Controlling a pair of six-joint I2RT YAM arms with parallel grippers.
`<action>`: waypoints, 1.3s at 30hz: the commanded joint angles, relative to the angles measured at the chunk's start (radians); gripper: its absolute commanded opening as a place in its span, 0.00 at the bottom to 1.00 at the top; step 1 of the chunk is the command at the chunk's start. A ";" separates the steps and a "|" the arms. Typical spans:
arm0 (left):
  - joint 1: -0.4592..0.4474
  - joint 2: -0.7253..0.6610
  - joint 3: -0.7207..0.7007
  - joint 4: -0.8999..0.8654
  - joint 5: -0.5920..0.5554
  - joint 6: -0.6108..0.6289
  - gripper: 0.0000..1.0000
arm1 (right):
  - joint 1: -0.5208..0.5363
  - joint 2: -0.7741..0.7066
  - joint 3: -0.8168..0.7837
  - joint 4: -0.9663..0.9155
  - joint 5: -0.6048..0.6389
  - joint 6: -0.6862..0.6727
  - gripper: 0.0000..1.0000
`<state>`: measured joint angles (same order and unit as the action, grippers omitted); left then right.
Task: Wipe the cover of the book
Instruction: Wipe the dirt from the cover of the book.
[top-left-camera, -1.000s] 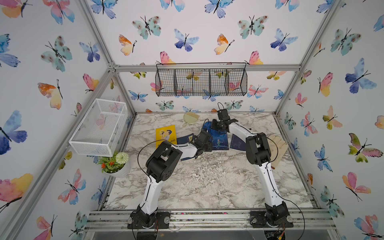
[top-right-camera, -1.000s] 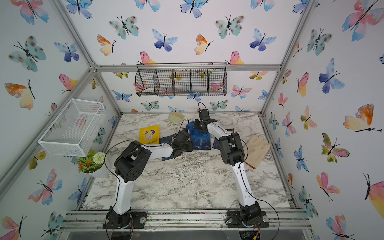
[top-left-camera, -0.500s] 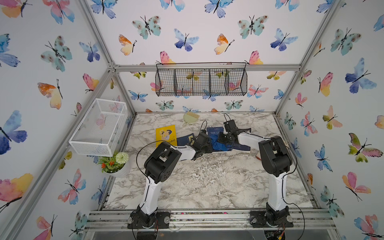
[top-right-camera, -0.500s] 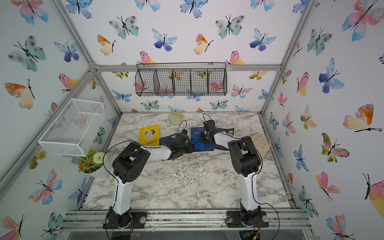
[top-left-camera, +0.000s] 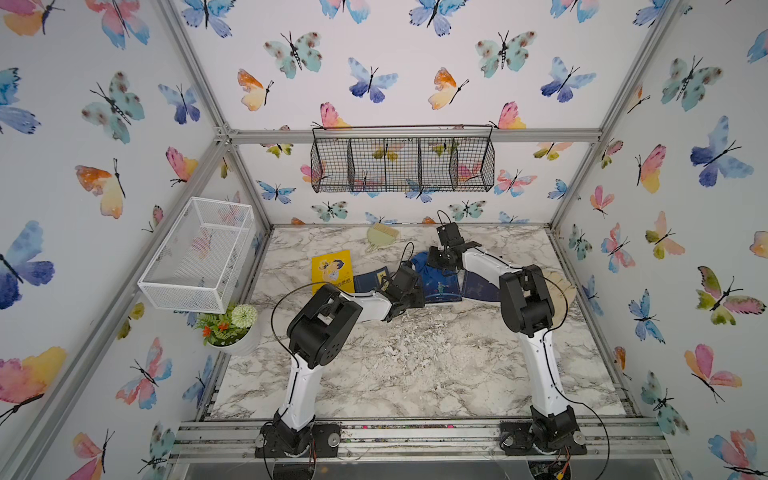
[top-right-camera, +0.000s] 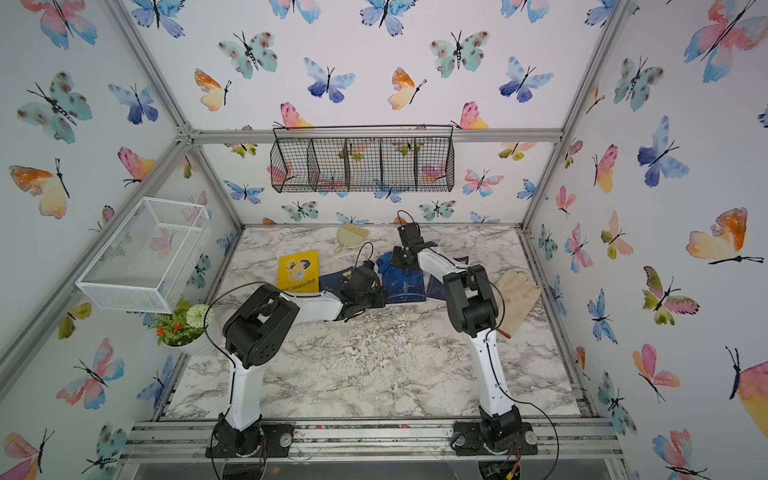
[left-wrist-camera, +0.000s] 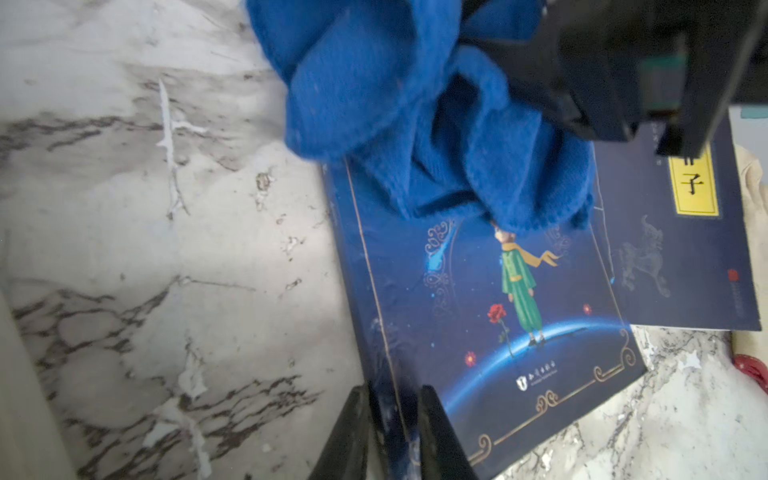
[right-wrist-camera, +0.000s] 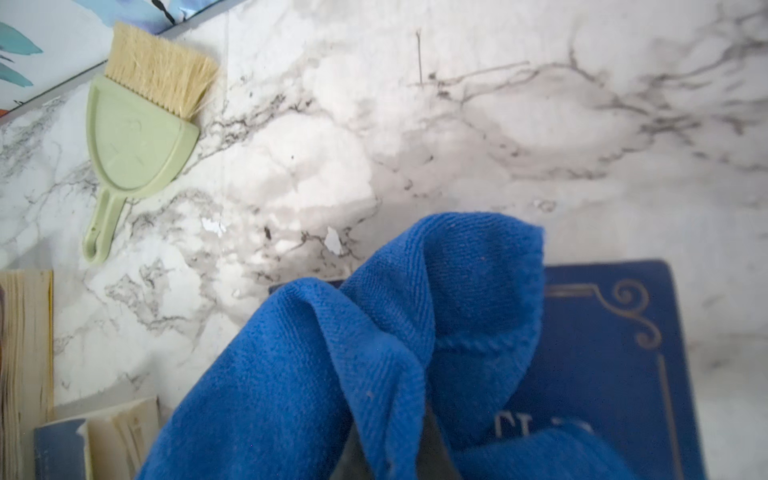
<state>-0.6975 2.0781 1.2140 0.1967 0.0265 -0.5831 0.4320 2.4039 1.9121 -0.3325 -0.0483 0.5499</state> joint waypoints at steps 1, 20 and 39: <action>-0.020 0.042 -0.040 -0.149 0.035 -0.040 0.23 | -0.015 0.110 -0.003 -0.178 0.044 -0.025 0.03; -0.016 0.009 -0.082 -0.117 0.025 -0.042 0.23 | -0.008 -0.202 -0.559 -0.004 0.000 -0.023 0.04; -0.017 0.004 -0.146 -0.063 0.044 -0.041 0.23 | -0.027 -0.200 -0.642 0.050 -0.051 0.011 0.05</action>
<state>-0.7086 2.0361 1.1137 0.2886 0.0288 -0.6353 0.3946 2.1799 1.4738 -0.0967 -0.1246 0.5533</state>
